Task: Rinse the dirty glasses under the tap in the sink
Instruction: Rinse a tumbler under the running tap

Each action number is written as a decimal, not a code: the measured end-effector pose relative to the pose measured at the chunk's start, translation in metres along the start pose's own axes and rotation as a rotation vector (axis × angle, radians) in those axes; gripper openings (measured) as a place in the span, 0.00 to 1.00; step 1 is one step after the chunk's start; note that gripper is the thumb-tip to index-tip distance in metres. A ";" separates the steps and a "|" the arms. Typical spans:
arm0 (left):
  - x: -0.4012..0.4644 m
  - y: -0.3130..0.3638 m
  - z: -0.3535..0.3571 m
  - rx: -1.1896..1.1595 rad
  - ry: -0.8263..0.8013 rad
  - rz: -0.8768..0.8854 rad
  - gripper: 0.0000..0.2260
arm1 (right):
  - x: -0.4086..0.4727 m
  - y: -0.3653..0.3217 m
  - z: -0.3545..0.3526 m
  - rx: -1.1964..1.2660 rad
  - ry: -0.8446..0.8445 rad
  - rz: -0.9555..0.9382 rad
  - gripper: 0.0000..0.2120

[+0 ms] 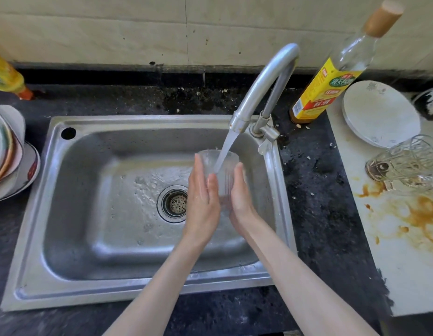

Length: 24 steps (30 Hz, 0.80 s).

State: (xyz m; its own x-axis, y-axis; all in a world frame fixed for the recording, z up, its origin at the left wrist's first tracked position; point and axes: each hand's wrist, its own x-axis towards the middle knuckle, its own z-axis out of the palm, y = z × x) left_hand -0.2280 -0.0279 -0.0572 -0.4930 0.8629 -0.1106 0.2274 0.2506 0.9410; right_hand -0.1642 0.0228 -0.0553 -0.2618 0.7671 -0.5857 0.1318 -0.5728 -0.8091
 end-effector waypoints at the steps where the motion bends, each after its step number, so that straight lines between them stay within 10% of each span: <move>1: -0.002 0.000 0.002 0.007 -0.011 0.036 0.23 | -0.001 -0.002 -0.002 0.052 -0.008 0.010 0.25; 19: -0.020 0.000 -0.004 0.138 -0.197 0.272 0.23 | 0.000 0.001 -0.014 0.170 -0.214 0.000 0.37; 24: 0.013 0.021 -0.016 -0.105 -0.202 -0.162 0.25 | -0.009 0.014 -0.007 0.233 -0.293 0.005 0.34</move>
State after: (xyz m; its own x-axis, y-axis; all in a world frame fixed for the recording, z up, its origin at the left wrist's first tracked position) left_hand -0.2428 -0.0185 -0.0340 -0.3364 0.8880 -0.3136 0.0656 0.3542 0.9329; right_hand -0.1533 0.0093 -0.0619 -0.5285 0.6680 -0.5239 -0.0784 -0.6529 -0.7534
